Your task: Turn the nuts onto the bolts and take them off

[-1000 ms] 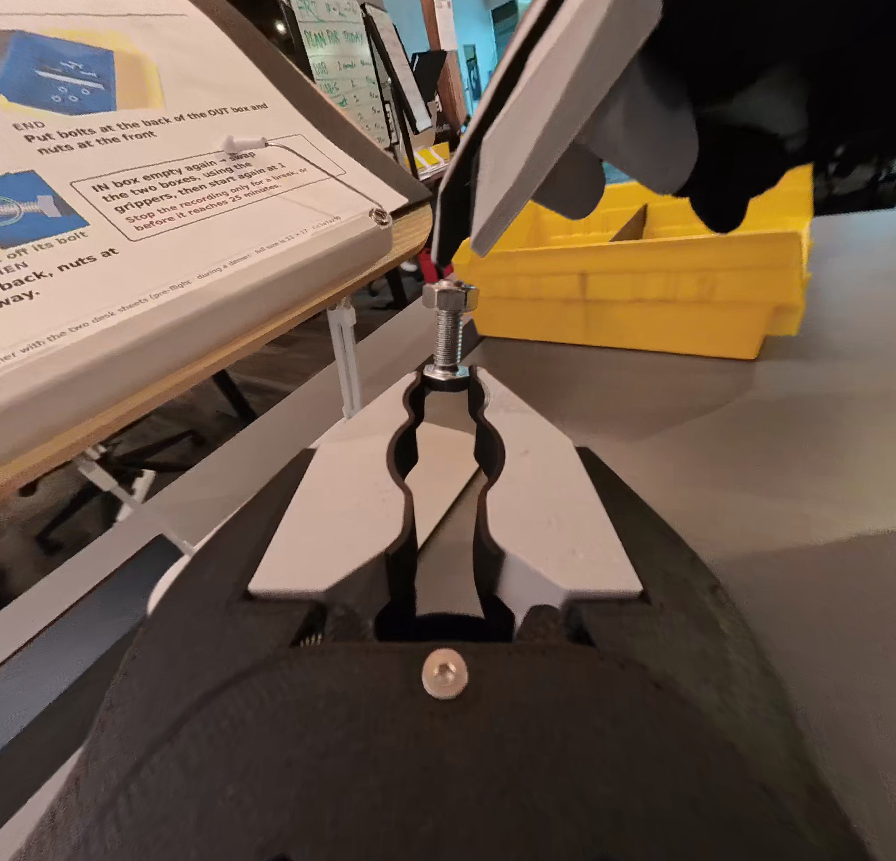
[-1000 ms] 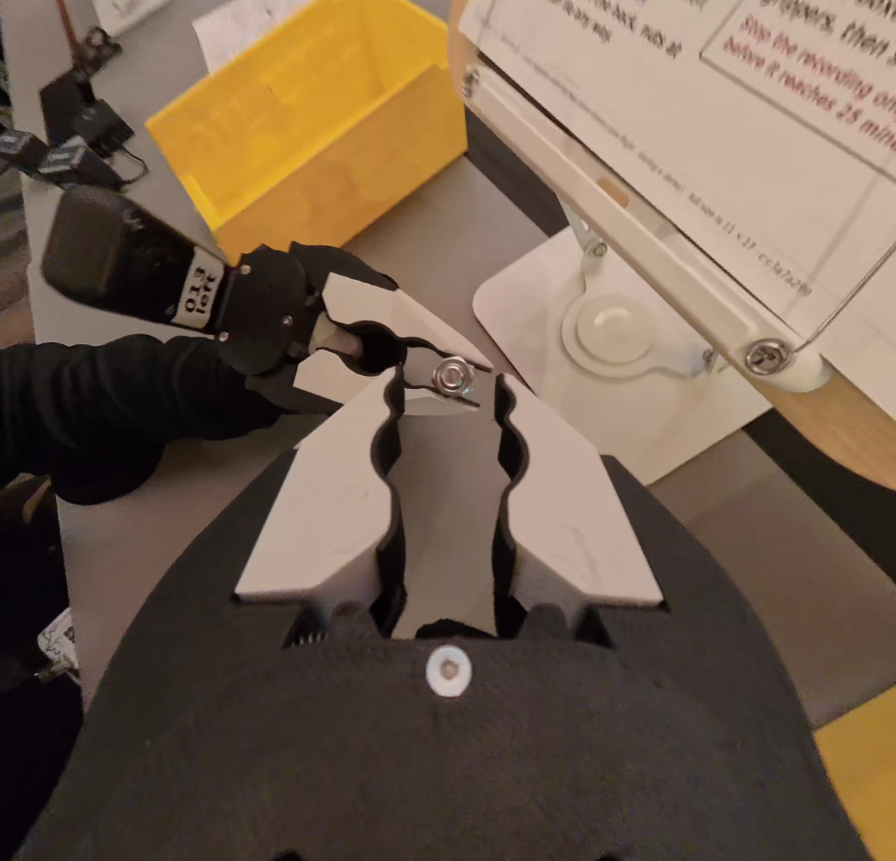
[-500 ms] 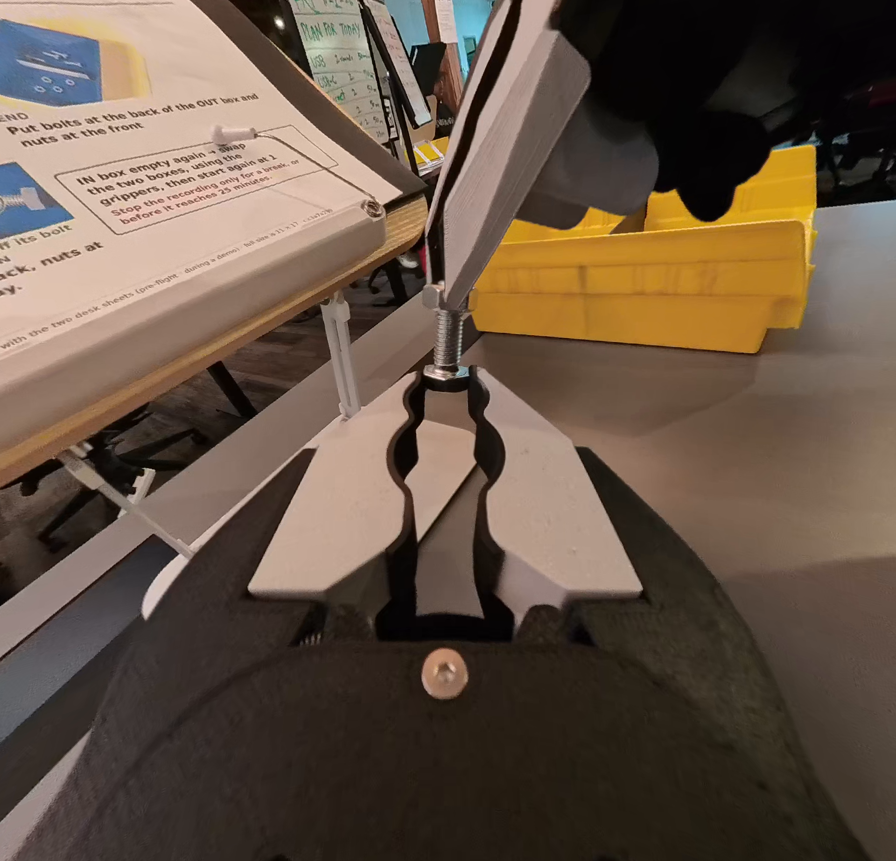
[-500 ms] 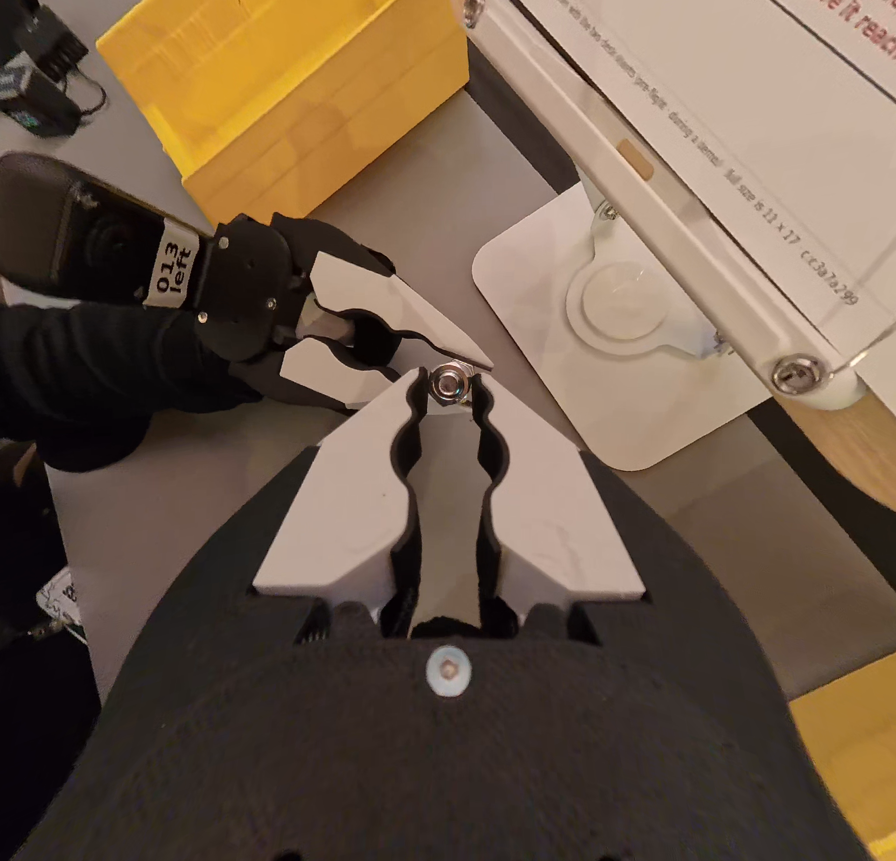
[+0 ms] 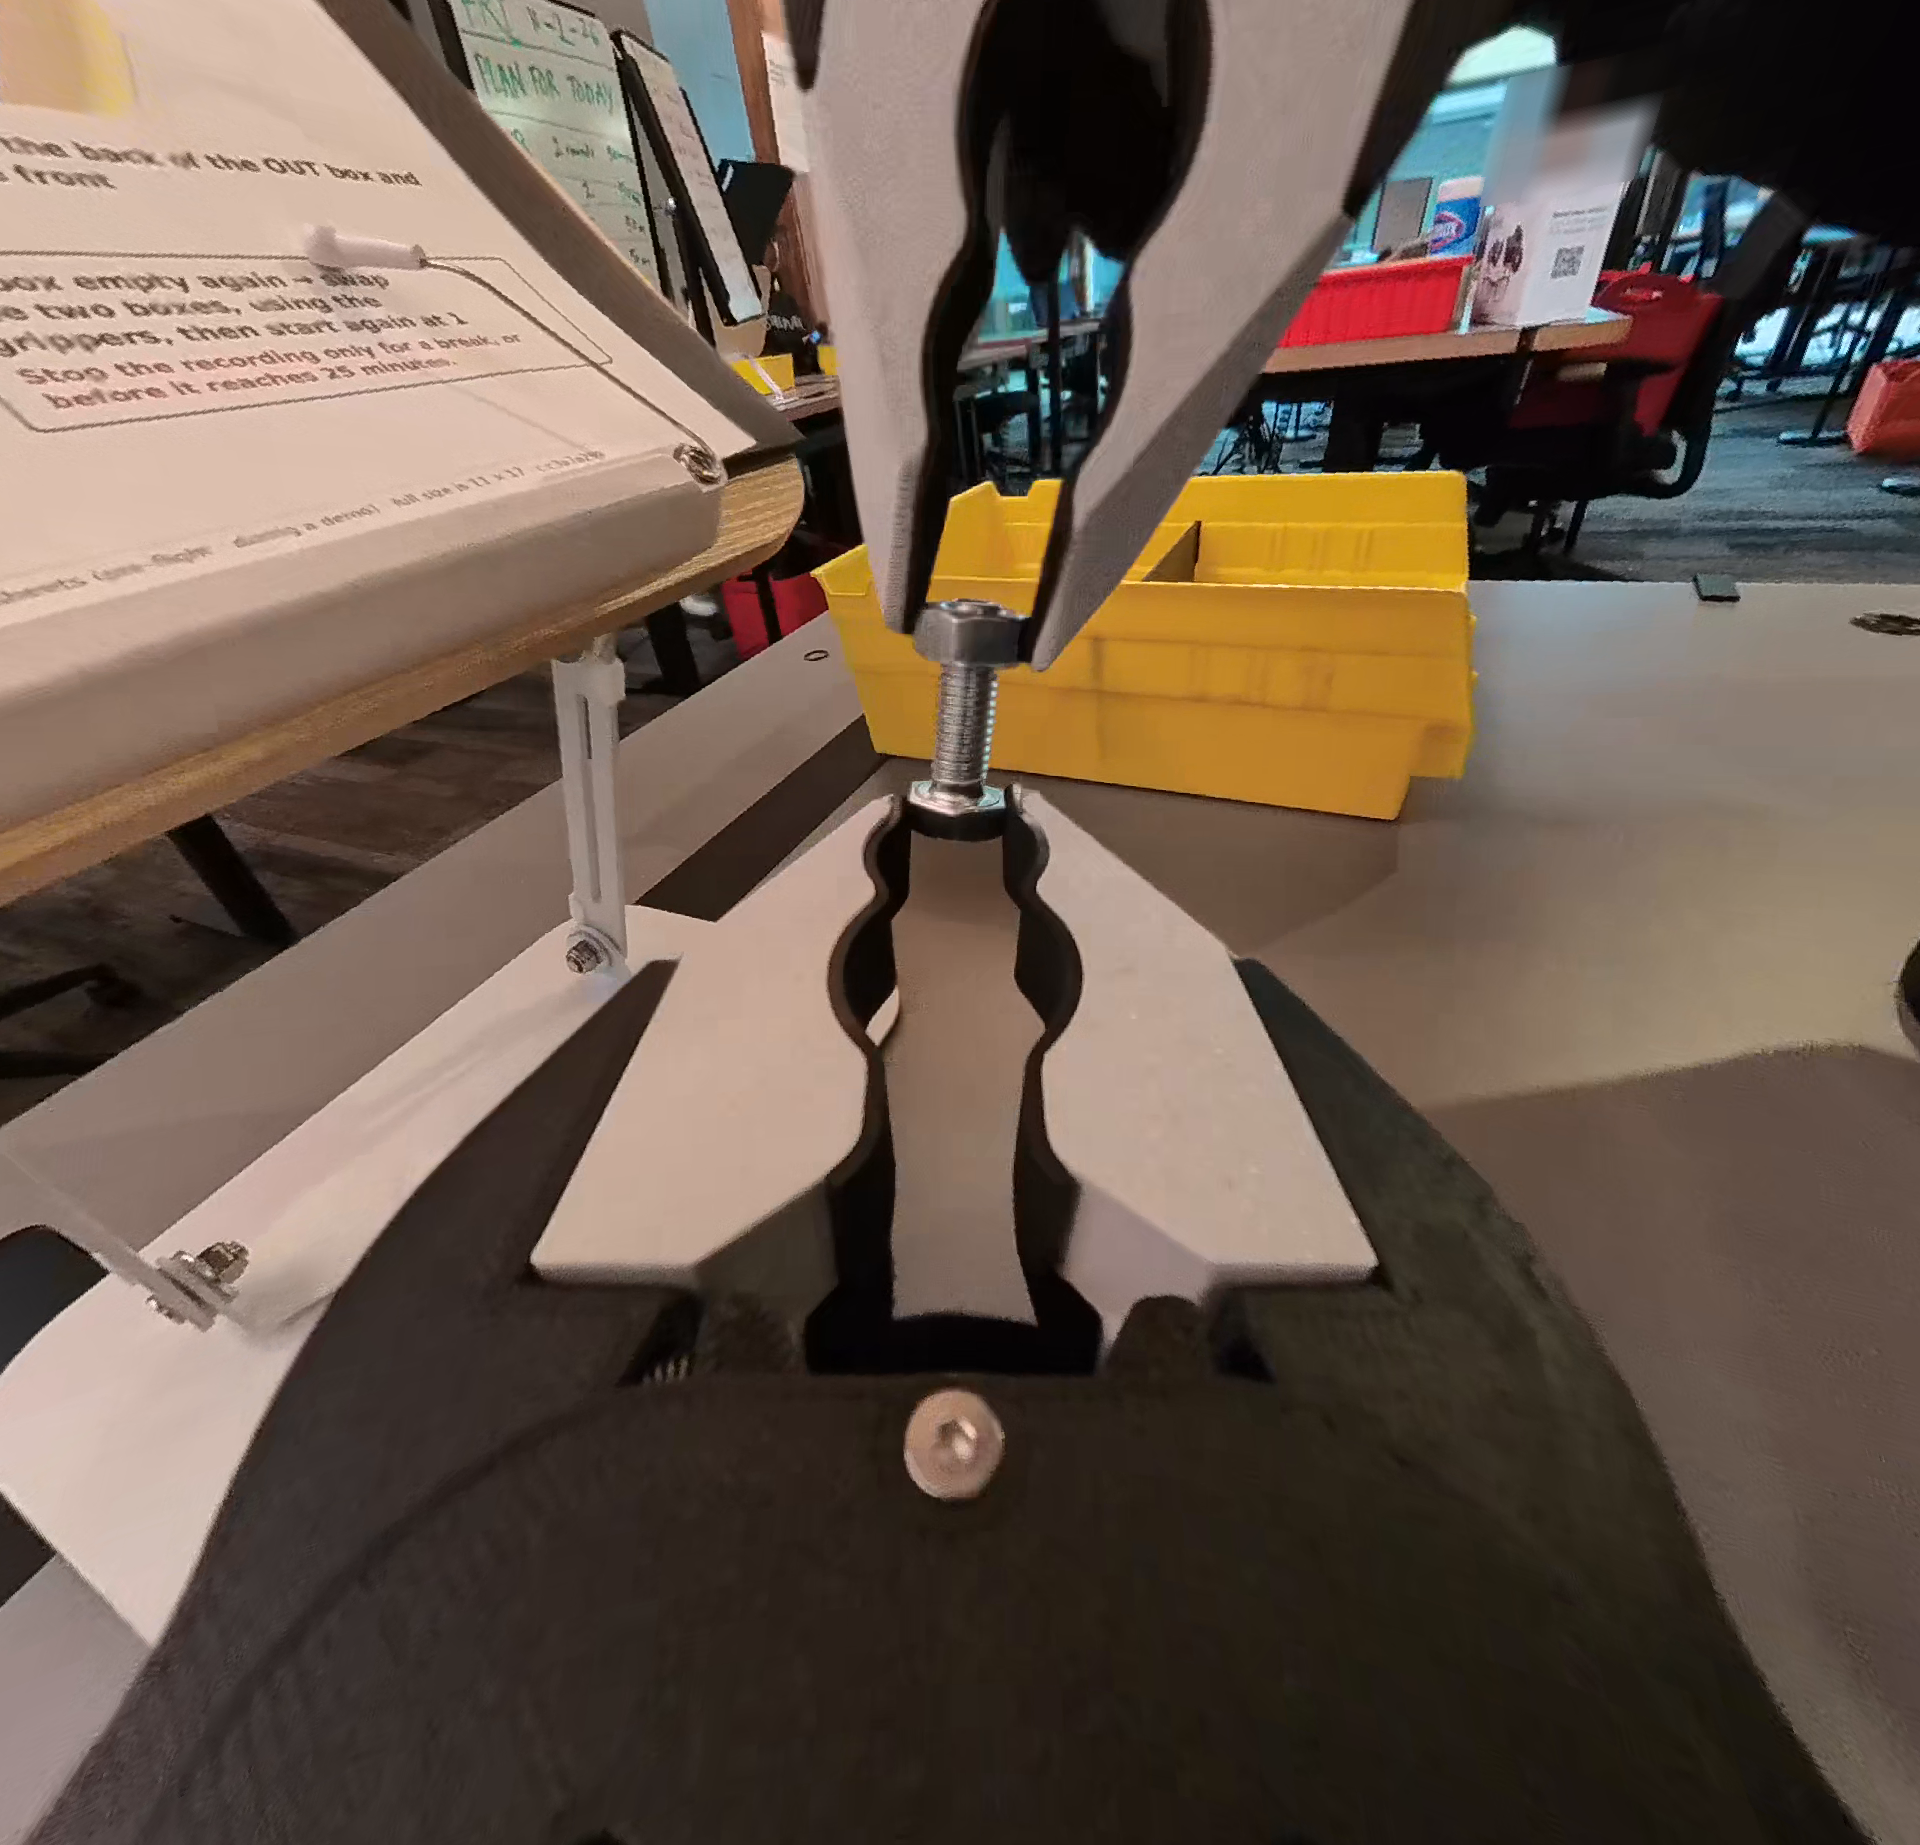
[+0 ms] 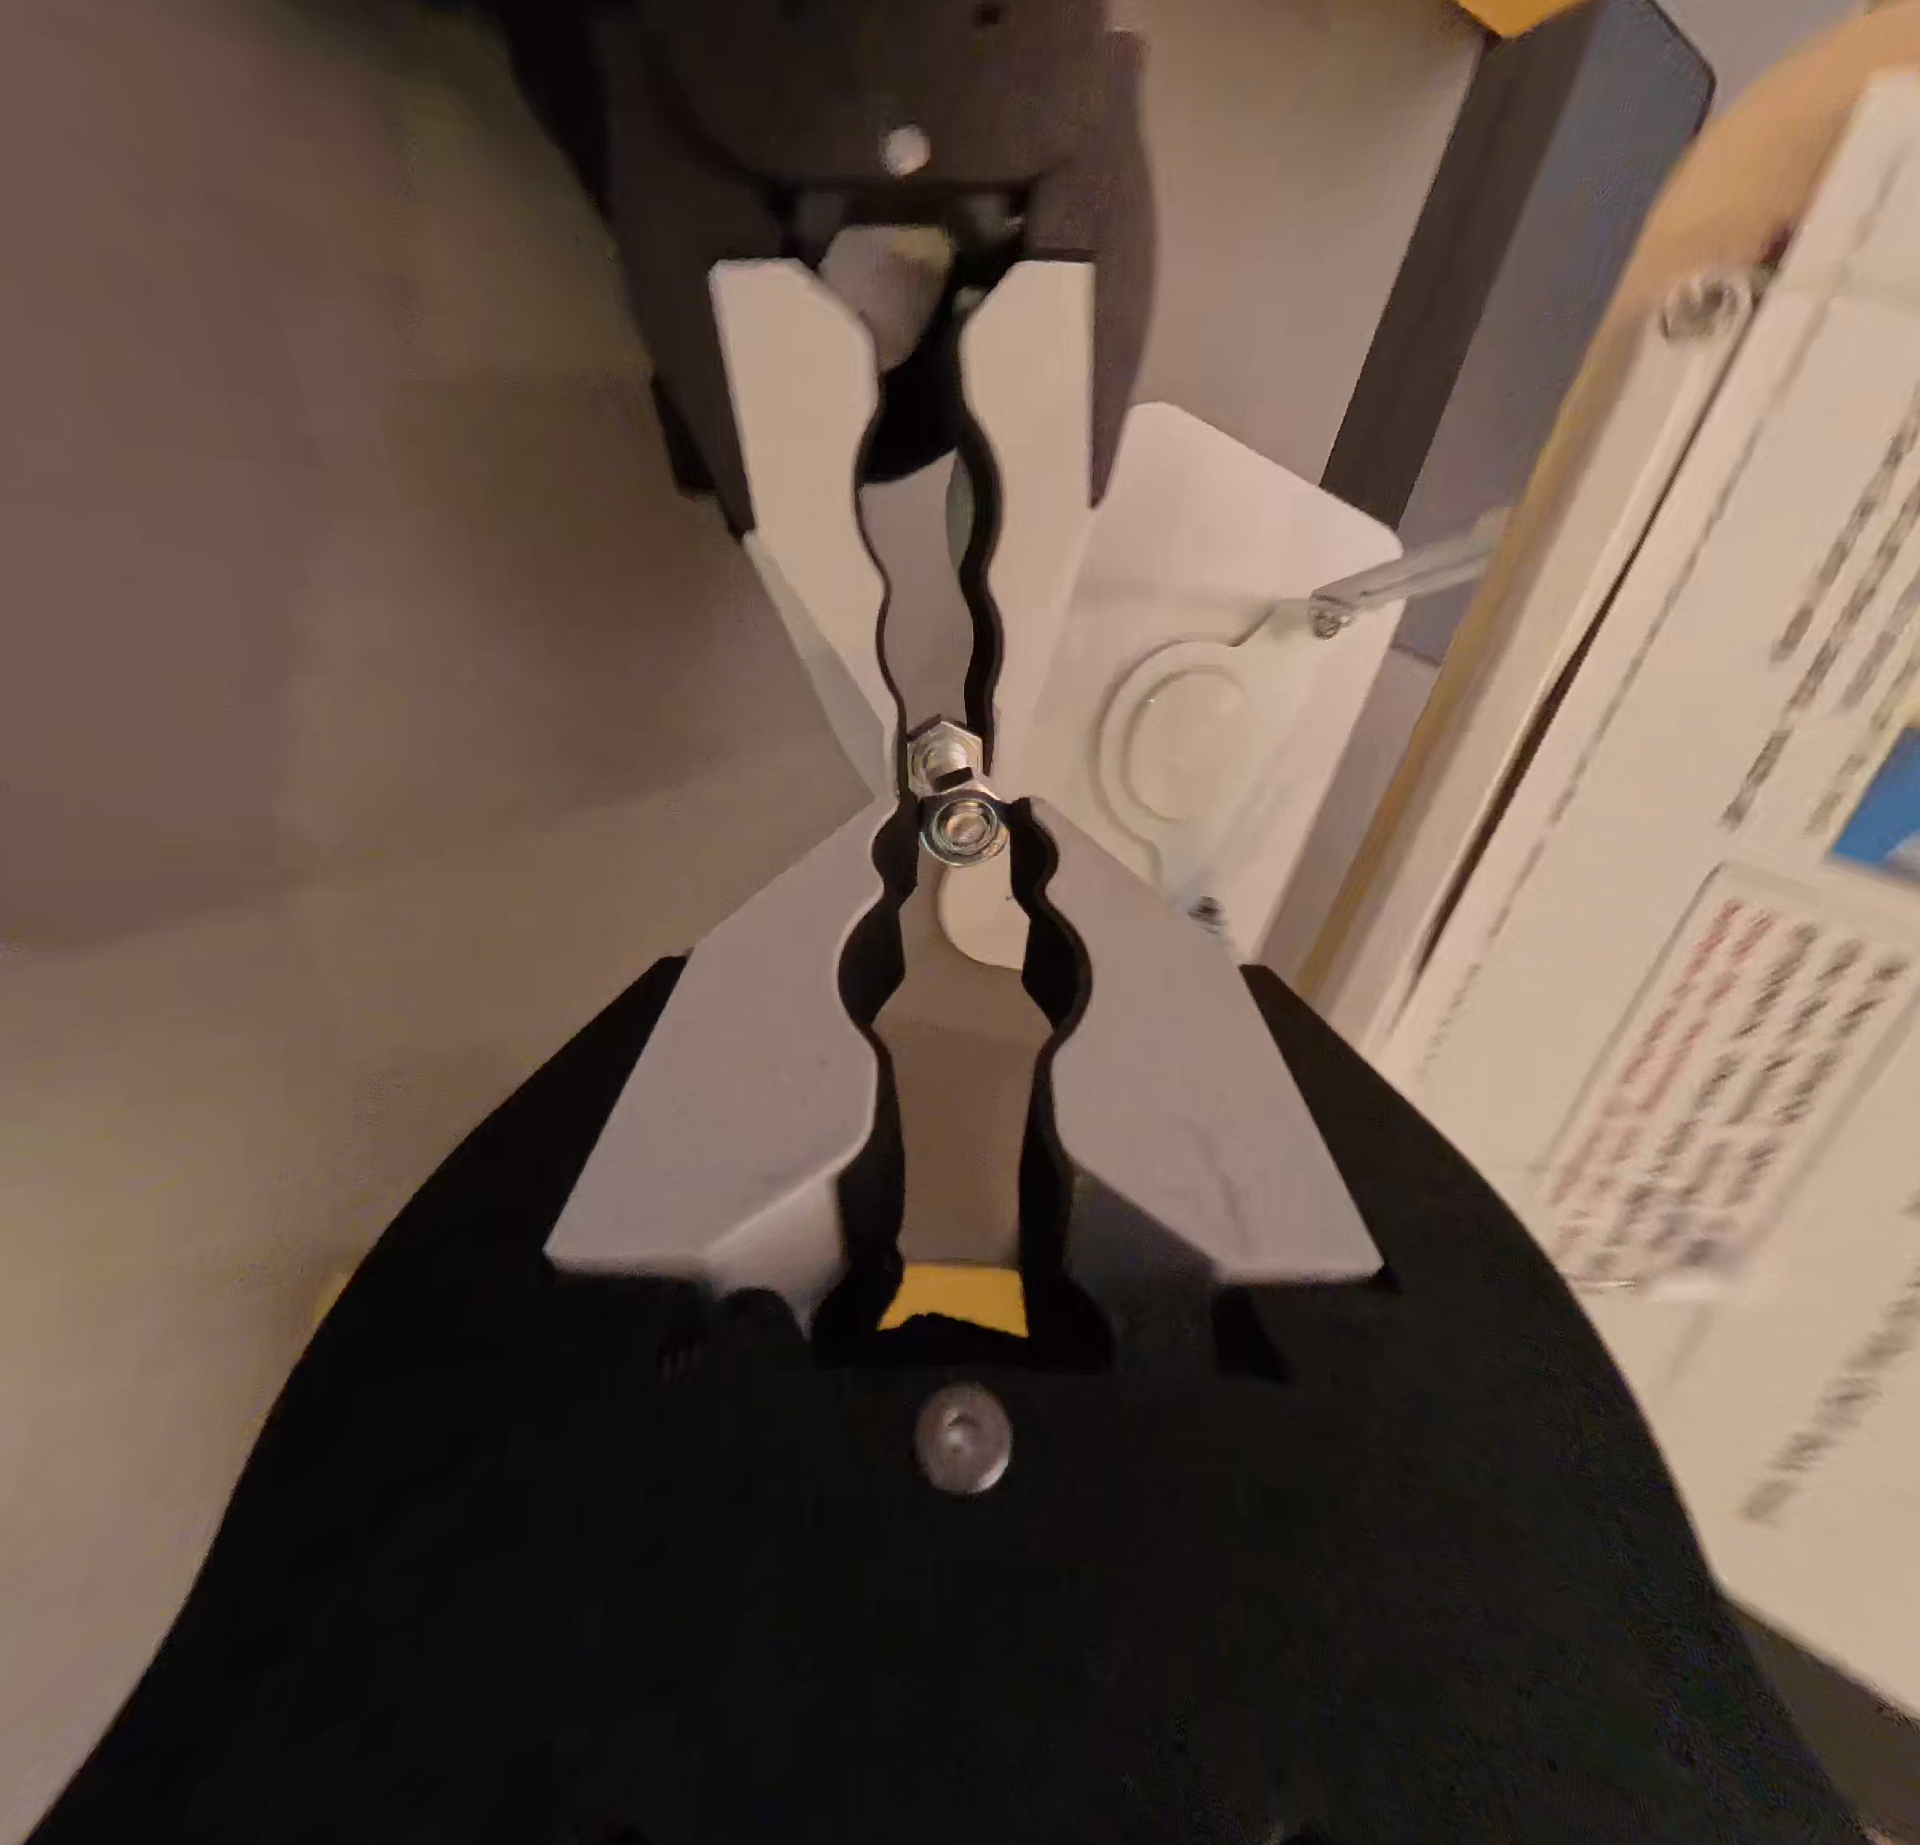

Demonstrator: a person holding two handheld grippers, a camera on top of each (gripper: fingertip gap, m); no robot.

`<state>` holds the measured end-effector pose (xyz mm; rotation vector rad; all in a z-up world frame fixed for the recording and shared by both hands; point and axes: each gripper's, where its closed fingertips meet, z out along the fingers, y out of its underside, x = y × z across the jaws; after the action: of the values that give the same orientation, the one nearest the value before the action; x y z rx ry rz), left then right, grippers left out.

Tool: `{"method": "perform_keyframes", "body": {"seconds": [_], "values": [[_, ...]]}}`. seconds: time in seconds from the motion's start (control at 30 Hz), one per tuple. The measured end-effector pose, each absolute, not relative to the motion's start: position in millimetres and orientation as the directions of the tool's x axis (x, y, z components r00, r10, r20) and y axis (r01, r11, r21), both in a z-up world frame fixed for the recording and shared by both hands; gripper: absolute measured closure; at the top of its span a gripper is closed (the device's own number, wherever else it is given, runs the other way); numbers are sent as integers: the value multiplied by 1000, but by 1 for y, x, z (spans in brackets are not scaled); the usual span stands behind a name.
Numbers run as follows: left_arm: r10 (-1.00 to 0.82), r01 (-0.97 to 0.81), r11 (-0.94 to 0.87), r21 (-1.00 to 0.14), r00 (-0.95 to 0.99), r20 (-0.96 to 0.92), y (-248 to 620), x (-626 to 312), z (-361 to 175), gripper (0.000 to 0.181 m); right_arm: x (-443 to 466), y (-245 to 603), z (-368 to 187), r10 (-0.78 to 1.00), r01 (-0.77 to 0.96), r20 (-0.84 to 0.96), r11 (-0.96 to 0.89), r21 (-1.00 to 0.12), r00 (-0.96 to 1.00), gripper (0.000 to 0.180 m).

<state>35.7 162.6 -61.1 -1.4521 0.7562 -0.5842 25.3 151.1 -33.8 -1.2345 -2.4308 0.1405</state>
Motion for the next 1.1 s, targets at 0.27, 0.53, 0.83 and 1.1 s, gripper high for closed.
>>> {"method": "perform_keyframes", "body": {"seconds": [0.27, 0.53, 0.83, 1.1], "values": [[-771, -75, 37, -996, 632, -76, 163, 34, -64, 165, 25, 156, -37, 309, 449, 411, 840, 305, -858, 165], [-769, -65, 56, -996, 634, -84, 161, 36, -60, 165, 26, 158, -14, 779, 796, 400, 581, -171, -483, 156], [-741, -90, 80, -993, 661, -120, 164, 34, -59, 165, 34, 152, -30, 979, 831, -185, -177, -527, 91, 144], [-740, -105, 86, -991, 659, -135, 163, 38, -61, 165, 24, 151, -38, 955, 778, -265, -265, -570, 132, 161]]}}
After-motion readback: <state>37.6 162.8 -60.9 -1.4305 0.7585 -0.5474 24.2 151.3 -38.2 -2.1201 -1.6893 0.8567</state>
